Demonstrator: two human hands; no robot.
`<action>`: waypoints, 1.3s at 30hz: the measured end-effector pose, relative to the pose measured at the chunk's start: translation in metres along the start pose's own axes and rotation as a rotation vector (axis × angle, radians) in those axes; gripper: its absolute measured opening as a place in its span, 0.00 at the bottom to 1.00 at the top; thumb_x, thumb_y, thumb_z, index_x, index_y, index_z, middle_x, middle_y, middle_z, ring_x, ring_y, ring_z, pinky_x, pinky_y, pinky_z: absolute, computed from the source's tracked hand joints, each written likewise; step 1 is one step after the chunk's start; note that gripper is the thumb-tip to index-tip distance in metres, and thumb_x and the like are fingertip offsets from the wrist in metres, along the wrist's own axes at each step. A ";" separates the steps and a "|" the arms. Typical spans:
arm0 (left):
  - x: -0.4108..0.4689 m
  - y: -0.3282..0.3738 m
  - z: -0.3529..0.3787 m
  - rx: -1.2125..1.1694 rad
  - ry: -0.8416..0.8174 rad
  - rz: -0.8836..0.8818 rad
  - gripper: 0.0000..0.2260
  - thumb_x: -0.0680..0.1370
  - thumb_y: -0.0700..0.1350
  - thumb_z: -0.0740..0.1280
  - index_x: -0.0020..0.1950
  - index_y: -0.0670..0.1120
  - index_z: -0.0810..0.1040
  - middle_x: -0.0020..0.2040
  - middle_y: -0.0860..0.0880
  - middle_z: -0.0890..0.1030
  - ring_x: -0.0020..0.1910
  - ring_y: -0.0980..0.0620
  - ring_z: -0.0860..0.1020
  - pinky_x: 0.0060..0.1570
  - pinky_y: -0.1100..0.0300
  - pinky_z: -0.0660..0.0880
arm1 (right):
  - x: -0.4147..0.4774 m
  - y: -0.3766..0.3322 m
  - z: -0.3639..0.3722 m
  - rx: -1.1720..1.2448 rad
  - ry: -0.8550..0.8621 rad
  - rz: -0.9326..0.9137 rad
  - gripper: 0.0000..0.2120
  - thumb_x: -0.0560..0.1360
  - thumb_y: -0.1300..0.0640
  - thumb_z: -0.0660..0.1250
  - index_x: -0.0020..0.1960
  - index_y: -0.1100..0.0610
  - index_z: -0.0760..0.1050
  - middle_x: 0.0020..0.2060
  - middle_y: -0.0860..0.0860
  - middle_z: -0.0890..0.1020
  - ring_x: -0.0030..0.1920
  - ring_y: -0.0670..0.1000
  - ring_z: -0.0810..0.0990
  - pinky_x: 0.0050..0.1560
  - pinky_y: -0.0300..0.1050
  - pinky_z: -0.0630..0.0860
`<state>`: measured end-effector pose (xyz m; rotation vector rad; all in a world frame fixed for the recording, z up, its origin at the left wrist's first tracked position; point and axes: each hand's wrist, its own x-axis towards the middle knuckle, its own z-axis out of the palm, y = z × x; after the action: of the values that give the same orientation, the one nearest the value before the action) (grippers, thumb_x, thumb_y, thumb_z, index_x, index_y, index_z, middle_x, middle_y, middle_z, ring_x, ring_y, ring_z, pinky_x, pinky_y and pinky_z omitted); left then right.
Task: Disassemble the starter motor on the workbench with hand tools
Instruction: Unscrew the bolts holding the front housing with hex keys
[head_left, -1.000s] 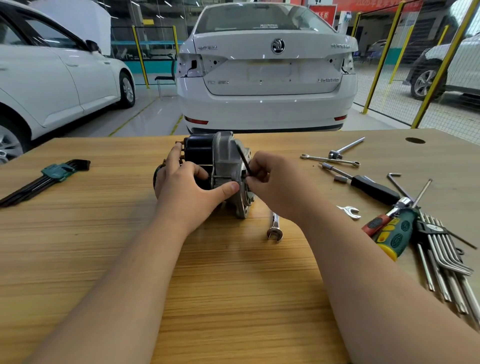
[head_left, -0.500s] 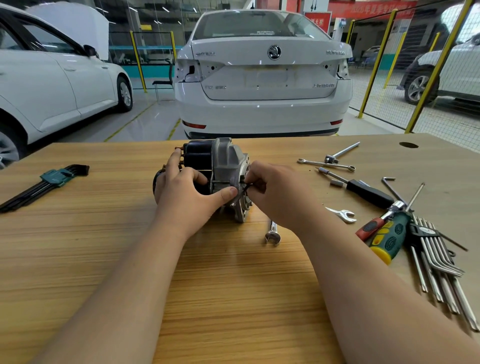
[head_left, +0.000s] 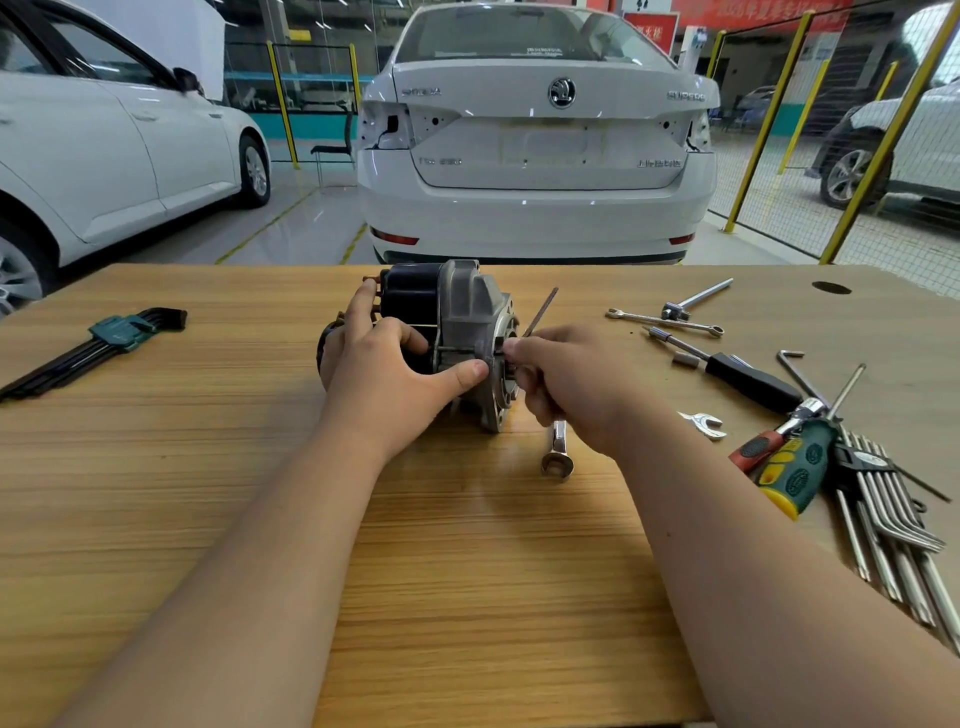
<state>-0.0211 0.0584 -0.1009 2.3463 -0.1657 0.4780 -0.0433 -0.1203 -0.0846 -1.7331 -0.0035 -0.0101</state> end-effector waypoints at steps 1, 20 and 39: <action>0.000 0.000 0.000 -0.003 -0.002 0.001 0.22 0.65 0.66 0.73 0.46 0.54 0.72 0.79 0.57 0.50 0.76 0.50 0.51 0.70 0.49 0.59 | 0.002 -0.001 0.000 0.080 -0.010 0.069 0.08 0.78 0.56 0.66 0.42 0.58 0.75 0.25 0.49 0.74 0.22 0.47 0.69 0.23 0.39 0.66; 0.001 -0.002 0.000 0.001 -0.001 0.004 0.22 0.64 0.67 0.73 0.46 0.53 0.72 0.79 0.56 0.51 0.76 0.49 0.51 0.71 0.48 0.58 | 0.002 -0.005 0.010 0.325 0.023 0.313 0.08 0.79 0.55 0.65 0.42 0.56 0.76 0.21 0.45 0.70 0.19 0.43 0.66 0.20 0.35 0.64; 0.002 -0.004 0.000 -0.008 0.015 0.010 0.22 0.64 0.66 0.73 0.46 0.53 0.72 0.79 0.56 0.51 0.75 0.50 0.52 0.70 0.50 0.58 | 0.001 -0.006 0.012 0.109 0.062 0.250 0.09 0.79 0.53 0.66 0.43 0.57 0.76 0.21 0.46 0.72 0.20 0.44 0.67 0.22 0.36 0.66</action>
<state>-0.0180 0.0608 -0.1026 2.3347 -0.1716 0.4984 -0.0422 -0.1080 -0.0807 -1.6131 0.2537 0.1178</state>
